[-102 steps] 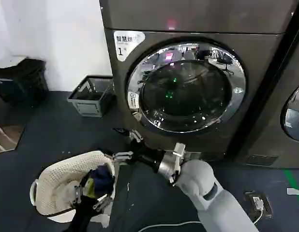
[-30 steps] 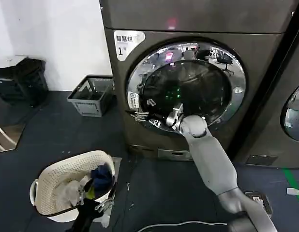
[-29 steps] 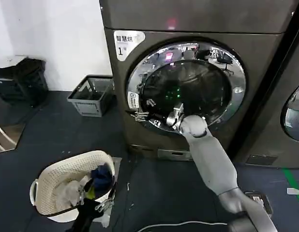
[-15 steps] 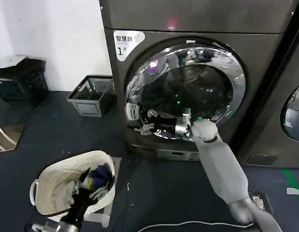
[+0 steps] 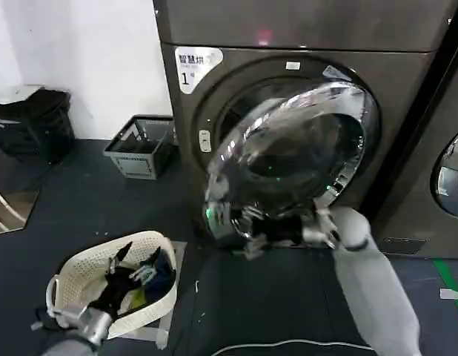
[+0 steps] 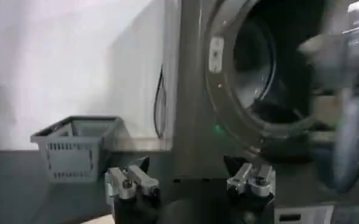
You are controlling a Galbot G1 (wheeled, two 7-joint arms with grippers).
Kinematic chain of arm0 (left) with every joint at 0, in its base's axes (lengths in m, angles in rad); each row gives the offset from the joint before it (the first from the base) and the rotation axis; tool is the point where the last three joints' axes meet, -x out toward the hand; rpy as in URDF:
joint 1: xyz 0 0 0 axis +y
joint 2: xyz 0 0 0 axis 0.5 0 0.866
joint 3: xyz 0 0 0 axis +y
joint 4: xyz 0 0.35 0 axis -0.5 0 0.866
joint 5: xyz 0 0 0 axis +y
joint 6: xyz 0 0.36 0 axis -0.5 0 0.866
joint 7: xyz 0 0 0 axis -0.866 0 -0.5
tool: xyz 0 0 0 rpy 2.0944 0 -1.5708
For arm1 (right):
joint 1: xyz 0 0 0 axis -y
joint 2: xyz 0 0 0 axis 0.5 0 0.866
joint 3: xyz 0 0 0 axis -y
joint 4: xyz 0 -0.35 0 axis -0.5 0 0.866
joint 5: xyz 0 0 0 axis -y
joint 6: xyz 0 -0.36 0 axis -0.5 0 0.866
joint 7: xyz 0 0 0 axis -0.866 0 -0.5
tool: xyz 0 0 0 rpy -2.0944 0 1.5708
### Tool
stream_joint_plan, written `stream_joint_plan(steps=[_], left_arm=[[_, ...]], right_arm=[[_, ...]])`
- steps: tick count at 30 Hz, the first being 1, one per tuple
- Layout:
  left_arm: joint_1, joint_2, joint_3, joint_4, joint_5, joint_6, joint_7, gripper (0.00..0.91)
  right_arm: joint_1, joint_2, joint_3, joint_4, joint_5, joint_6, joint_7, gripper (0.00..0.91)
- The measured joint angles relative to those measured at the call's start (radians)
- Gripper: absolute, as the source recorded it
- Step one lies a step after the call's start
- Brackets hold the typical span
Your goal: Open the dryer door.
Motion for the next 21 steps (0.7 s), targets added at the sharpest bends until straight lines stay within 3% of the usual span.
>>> stream_joint_plan(steps=[7,12,21], left_arm=[[-0.116,0.052,0.085,0.062,-0.045,-0.041,0.182,0.907],[-0.208,0.088,0.188,0.106,-0.105,-0.054,0.271,0.907],[-0.411,0.171,0.417,0.184,-0.267,-0.055,0.291,0.907]], right_arm=[[-0.241,0.043,0.276,0.138,0.083,0.094,0.002,0.907],[-0.379,0.112,0.494,0.216,0.145,0.13,0.067,0.907],[-0.482,0.158,0.735,0.279,0.288,0.151,0.41,0.907]])
